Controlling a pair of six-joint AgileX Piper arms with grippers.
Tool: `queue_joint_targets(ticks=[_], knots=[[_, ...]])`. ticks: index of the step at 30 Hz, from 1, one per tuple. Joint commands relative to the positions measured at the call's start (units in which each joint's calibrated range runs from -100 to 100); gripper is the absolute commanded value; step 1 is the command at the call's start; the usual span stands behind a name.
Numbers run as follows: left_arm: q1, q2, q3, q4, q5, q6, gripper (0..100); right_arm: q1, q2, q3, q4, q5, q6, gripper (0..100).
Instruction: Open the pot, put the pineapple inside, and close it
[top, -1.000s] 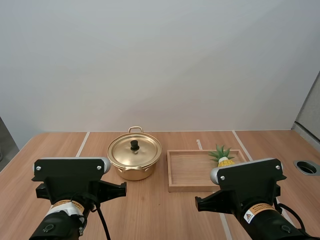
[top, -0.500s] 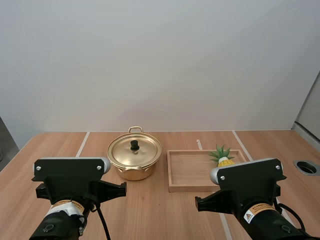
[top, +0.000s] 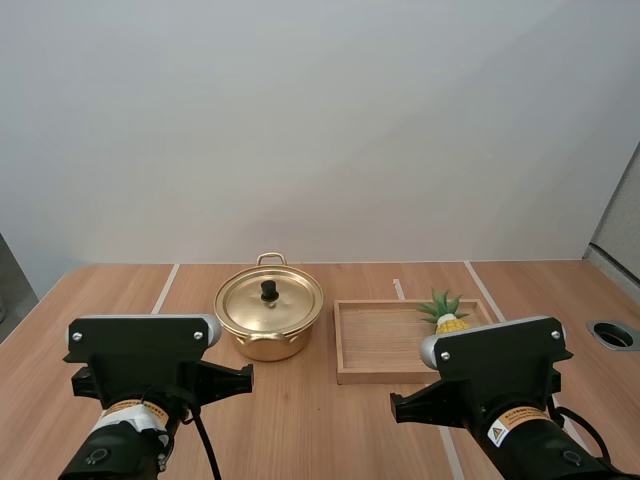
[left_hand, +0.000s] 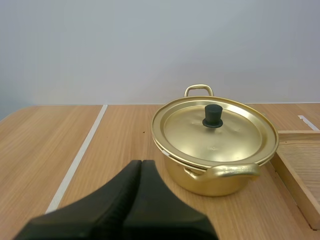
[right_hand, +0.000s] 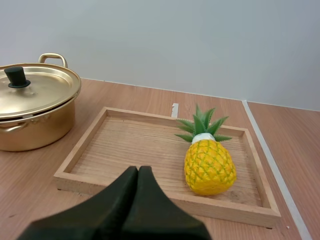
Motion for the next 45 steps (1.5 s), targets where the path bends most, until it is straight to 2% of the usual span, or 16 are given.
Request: queue_joint_targets(ticks=[1, 45], knots=[[-0.1, -0.35, 0.0, -0.77, -0.76, 0.17, 0, -0.13, -0.37, 0.0, -0.6, -0.14, 0.33, 0], [-0.1, -0.35, 0.0, -0.77, -0.76, 0.17, 0, -0.13, -0.37, 0.0, 0.67, -0.14, 0.33, 0]])
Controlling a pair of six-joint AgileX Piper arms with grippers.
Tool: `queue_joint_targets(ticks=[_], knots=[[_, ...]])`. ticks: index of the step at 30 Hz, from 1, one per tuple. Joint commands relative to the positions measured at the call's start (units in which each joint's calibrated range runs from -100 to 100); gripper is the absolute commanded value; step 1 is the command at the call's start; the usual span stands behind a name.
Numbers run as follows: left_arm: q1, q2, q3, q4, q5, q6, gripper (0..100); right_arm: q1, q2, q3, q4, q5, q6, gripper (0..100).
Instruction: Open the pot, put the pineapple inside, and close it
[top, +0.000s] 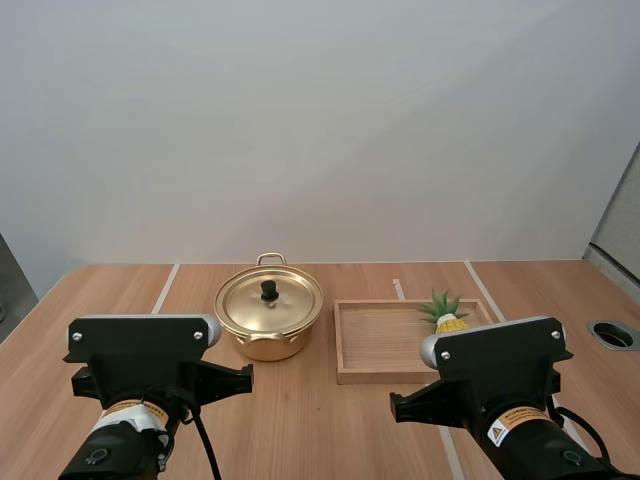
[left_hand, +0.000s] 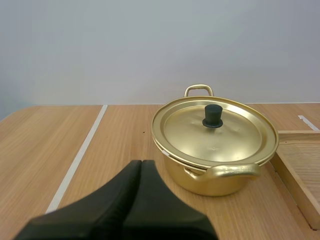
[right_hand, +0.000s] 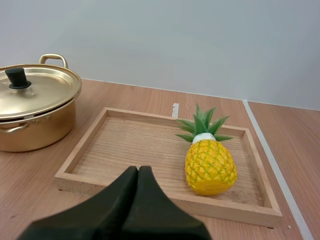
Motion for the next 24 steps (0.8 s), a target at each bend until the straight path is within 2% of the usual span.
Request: queue_joint_targets(ticks=[1, 24], knots=[[-0.1, -0.35, 0.0, -0.77, -0.76, 0.17, 0, -0.13, -0.37, 0.0, 0.29, -0.14, 0.33, 0], [-0.1, -0.35, 0.0, -0.77, -0.76, 0.17, 0, -0.13, -0.37, 0.0, 0.58, -0.14, 0.33, 0]])
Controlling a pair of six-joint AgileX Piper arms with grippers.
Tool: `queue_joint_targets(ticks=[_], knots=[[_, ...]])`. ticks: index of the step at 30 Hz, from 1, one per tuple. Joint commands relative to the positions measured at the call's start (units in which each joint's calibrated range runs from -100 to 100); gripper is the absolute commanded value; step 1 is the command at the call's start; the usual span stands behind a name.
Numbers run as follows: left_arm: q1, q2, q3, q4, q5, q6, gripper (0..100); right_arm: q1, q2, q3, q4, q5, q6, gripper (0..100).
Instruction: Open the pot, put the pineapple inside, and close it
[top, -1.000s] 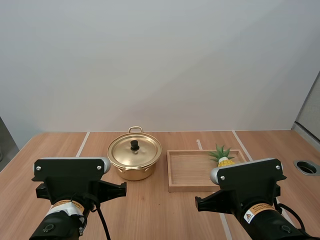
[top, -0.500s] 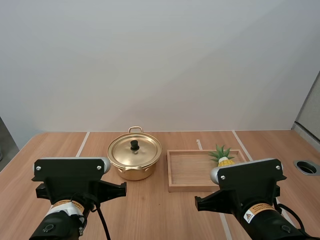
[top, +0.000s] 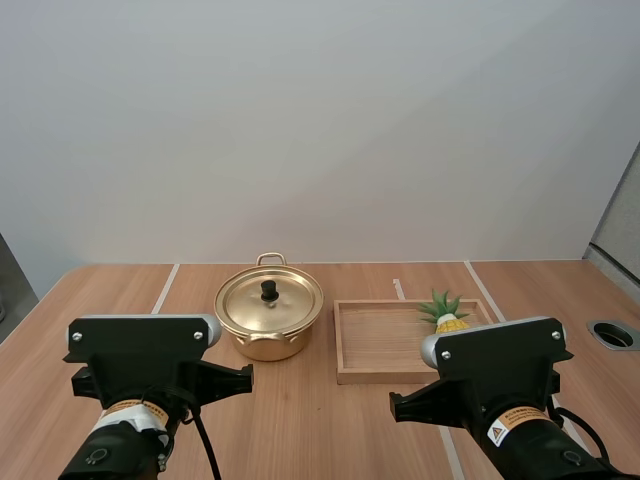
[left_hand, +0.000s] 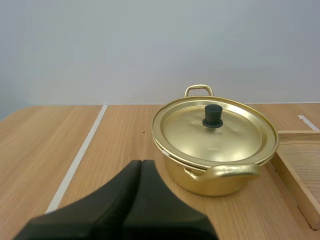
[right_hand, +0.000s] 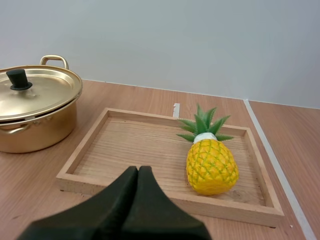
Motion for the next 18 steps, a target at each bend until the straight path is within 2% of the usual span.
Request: queue_joint_targets(ticks=[1, 9, 13, 17, 18], knots=[[-0.1, -0.35, 0.0, -0.77, -0.76, 0.17, 0, -0.13, -0.37, 0.0, 0.15, -0.14, 0.33, 0], [-0.1, -0.35, 0.0, -0.77, -3.87, 0.17, 0, -0.13, -0.37, 0.0, 0.16, -3.4, 0.33, 0], [-0.1, -0.35, 0.0, -0.77, -20.05, 0.17, 0, -0.13, -0.37, 0.0, 0.16, -15.89, 0.33, 0], [-0.1, -0.35, 0.0, -0.77, -41.92, 0.17, 0, -0.13, -0.37, 0.0, 0.16, -36.02, 0.33, 0], [-0.1, -0.35, 0.0, -0.77, -44.27, 0.17, 0, -0.13, -0.37, 0.0, 0.16, -37.9, 0.33, 0]])
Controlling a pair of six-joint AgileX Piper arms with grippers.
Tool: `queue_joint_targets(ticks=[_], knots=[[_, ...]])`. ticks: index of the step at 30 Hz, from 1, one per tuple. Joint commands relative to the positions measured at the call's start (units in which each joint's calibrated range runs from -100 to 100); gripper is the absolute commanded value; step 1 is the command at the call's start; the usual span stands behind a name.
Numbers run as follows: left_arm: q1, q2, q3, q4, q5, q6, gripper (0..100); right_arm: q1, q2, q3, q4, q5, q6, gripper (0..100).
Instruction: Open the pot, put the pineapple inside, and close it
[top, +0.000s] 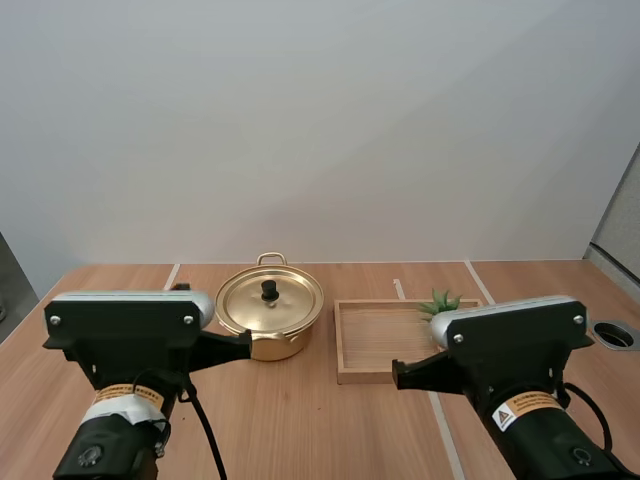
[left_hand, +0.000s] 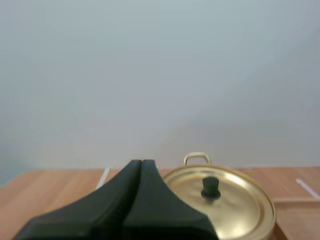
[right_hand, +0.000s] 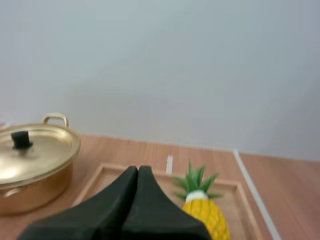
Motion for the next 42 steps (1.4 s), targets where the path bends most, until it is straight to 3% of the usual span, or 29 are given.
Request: queue_joint_targets(ticks=[1, 4, 8, 10, 13, 17, 21, 26, 31, 37, 42], knots=[[-0.1, -0.35, 0.0, -0.77, -40.47, 0.17, 0, -0.13, -0.37, 0.0, 0.16, -34.25, 0.33, 0], [-0.1, -0.35, 0.0, 0.32, -52.34, 0.17, 0, -0.13, -0.37, 0.0, 1.25, -52.78, 0.33, 0], [-0.1, -0.35, -0.89, 1.21, -56.6, 0.17, 0, -0.13, -0.37, 0.0, 3.27, -78.69, 0.02, 0], [-0.1, -0.35, -3.33, 1.21, -56.6, 0.17, 0, -0.13, -0.37, 0.0, 3.4, -85.36, -2.56, 0], [-0.1, -0.35, -7.76, 1.76, -56.2, 0.17, 0, -0.13, -0.37, -2.01, 7.88, -84.72, -9.75, 0], [-0.1, -0.35, -15.2, 3.34, -50.18, 0.17, 0, -0.13, -0.37, -9.73, 18.11, -73.32, -16.54, 0], [-0.1, -0.35, -24.41, 3.34, -31.75, -1.92, 0, -0.13, -0.37, -19.54, 24.17, -50.65, -24.34, 0], [-0.1, 2.2, -34.82, 3.34, -16.38, -3.71, 0, -0.13, 1.03, -30.66, 23.73, -28.76, -25.23, 0], [-0.1, 7.13, -45.0, 3.34, -7.67, -3.71, 0, -0.13, 7.0, -37.74, 23.73, -21.85, -26.43, 0], [-0.1, 13.37, -56.32, 3.34, 8.67, -3.45, 0, -0.13, 16.24, -46.13, 23.73, -4.11, -26.43, 0], [-0.1, 18.3, -62.2, 3.34, 11.37, -0.8, 0, -1.67, 22.16, -50.95, 23.73, 0.19, -26.02, 0]])
